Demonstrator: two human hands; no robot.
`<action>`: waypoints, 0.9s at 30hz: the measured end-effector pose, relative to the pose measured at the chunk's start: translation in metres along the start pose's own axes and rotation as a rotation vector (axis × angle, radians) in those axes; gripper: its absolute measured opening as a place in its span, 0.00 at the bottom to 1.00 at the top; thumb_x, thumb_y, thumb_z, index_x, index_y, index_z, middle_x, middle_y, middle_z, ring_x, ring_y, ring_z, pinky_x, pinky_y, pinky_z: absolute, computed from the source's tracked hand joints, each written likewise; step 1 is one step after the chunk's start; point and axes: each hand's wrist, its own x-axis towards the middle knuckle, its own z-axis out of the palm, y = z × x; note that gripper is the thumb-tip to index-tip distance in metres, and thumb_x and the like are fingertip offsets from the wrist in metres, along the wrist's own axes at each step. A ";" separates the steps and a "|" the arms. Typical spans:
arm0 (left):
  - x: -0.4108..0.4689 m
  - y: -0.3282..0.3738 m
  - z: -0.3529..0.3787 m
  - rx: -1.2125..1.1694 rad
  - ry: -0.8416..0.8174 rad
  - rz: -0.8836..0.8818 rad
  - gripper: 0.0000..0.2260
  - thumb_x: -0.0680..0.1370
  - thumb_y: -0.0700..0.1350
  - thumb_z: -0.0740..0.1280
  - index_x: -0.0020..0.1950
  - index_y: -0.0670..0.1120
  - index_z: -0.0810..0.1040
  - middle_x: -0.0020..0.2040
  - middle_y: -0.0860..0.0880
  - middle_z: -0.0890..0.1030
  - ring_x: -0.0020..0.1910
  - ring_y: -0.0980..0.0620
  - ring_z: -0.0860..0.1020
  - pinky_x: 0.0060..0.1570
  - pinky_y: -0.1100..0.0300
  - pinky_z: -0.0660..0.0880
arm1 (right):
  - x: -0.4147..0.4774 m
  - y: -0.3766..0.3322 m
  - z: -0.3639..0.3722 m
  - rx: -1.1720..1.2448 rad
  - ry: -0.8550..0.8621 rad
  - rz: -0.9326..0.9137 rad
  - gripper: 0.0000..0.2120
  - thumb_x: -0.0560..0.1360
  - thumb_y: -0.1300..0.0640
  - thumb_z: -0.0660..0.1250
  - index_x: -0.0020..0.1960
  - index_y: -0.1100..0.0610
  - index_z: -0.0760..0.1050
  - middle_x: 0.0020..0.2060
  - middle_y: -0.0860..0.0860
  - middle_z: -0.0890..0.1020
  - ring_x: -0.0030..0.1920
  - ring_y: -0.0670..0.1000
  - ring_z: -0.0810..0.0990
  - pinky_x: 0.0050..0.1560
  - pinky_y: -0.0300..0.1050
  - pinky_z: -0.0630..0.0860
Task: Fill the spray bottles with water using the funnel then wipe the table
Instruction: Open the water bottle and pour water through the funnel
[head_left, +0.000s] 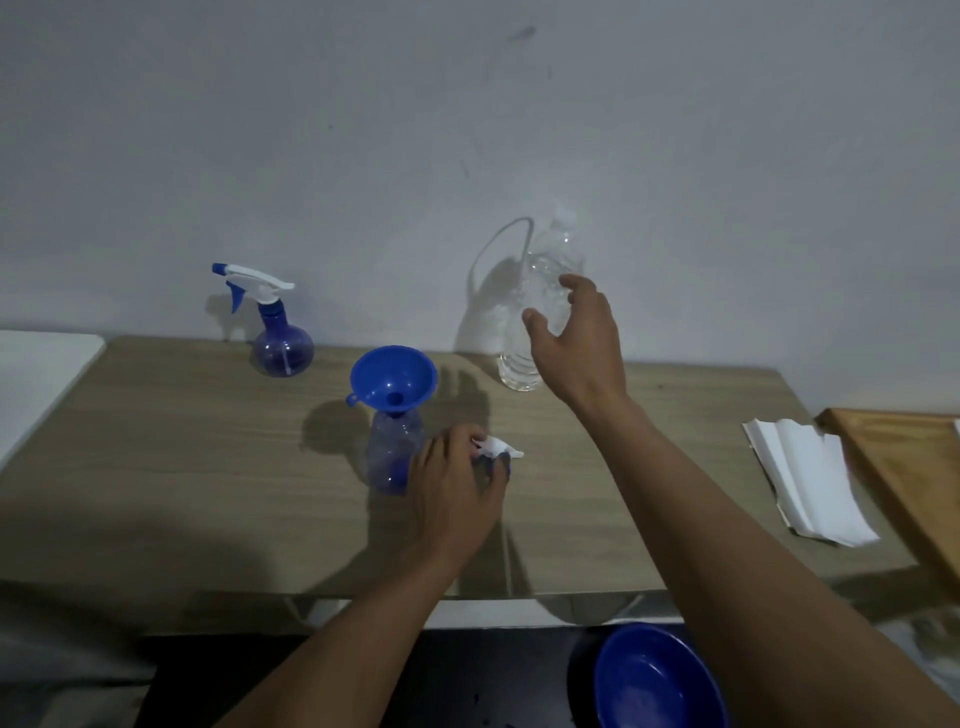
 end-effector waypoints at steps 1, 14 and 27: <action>0.009 0.009 0.010 -0.022 -0.049 -0.026 0.15 0.73 0.50 0.73 0.56 0.48 0.74 0.48 0.53 0.79 0.48 0.51 0.78 0.48 0.53 0.75 | 0.011 0.002 -0.006 -0.006 0.017 -0.006 0.27 0.79 0.50 0.67 0.75 0.55 0.63 0.70 0.53 0.71 0.68 0.52 0.73 0.58 0.39 0.65; 0.172 0.042 0.126 -0.134 -0.183 -0.334 0.52 0.66 0.61 0.78 0.79 0.51 0.50 0.76 0.46 0.64 0.72 0.44 0.67 0.64 0.48 0.70 | 0.126 0.037 -0.025 -0.055 -0.229 -0.170 0.28 0.82 0.42 0.60 0.78 0.52 0.61 0.70 0.56 0.74 0.69 0.56 0.74 0.62 0.46 0.69; 0.187 0.030 0.136 -0.102 -0.128 -0.372 0.39 0.61 0.64 0.79 0.66 0.56 0.68 0.57 0.50 0.81 0.56 0.46 0.80 0.56 0.49 0.79 | 0.143 0.032 -0.026 -0.001 -0.160 -0.186 0.19 0.81 0.42 0.63 0.59 0.57 0.71 0.47 0.53 0.80 0.48 0.56 0.79 0.47 0.50 0.77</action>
